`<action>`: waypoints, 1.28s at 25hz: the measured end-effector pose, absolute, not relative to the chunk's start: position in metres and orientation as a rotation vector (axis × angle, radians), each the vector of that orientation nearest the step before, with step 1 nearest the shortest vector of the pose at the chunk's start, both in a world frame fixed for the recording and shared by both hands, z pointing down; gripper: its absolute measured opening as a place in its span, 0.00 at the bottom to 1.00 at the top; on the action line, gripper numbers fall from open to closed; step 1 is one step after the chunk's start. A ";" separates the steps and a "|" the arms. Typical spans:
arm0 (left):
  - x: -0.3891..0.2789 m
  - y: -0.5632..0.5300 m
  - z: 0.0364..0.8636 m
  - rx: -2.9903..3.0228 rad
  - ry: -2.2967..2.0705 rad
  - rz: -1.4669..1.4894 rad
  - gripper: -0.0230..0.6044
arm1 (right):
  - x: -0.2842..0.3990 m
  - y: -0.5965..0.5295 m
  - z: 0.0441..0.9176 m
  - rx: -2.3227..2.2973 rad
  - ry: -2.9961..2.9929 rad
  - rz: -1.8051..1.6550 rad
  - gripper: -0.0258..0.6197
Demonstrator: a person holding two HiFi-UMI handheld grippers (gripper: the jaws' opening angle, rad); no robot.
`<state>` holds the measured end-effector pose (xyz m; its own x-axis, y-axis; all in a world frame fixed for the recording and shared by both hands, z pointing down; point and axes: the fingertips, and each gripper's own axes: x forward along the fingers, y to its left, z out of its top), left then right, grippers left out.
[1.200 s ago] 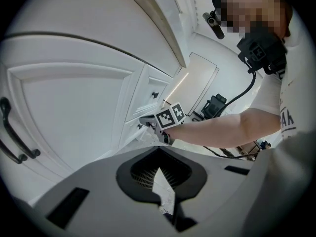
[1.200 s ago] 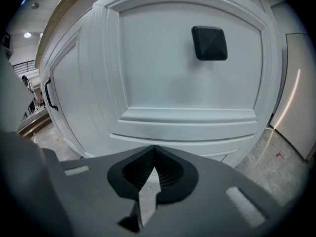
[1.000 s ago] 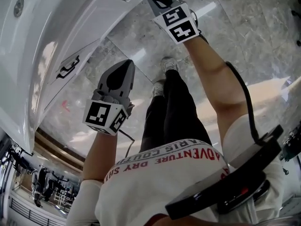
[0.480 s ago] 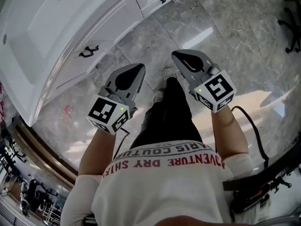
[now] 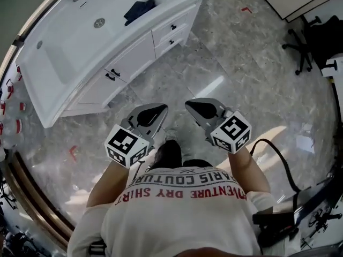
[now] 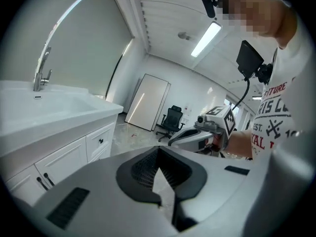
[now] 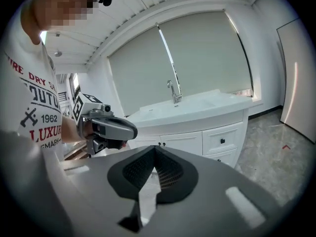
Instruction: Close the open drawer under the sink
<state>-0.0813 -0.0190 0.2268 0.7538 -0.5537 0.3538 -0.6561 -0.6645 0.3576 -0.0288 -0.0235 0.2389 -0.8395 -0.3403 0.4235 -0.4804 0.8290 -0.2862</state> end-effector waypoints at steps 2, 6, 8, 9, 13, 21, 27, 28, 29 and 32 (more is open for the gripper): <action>-0.076 0.006 0.205 2.525 -0.916 0.288 0.04 | -0.021 0.004 0.222 0.626 -2.663 0.542 0.04; -0.059 0.072 0.176 2.581 -0.935 0.277 0.04 | -0.003 0.080 0.200 0.622 -2.684 0.495 0.04; -0.042 0.112 0.165 2.605 -0.949 0.265 0.04 | 0.013 0.124 0.189 0.626 -2.702 0.438 0.04; -0.032 0.134 0.161 2.613 -0.955 0.262 0.04 | 0.023 0.148 0.184 0.634 -2.716 0.412 0.04; 0.024 0.238 0.138 2.634 -0.913 0.251 0.04 | 0.073 0.258 0.162 0.677 -2.753 0.392 0.04; 0.063 0.401 0.079 2.675 -0.883 0.278 0.04 | 0.124 0.405 0.092 0.698 -2.741 0.344 0.04; 0.075 0.457 0.054 2.721 -0.909 0.284 0.04 | 0.129 0.456 0.063 0.712 -2.802 0.327 0.04; 0.077 0.461 0.052 2.726 -0.909 0.290 0.04 | 0.128 0.461 0.062 0.707 -2.808 0.324 0.04; 0.078 0.464 0.051 2.729 -0.911 0.298 0.04 | 0.128 0.465 0.061 0.703 -2.813 0.323 0.04; 0.082 0.472 0.049 2.731 -0.914 0.318 0.04 | 0.131 0.471 0.057 0.712 -2.824 0.325 0.04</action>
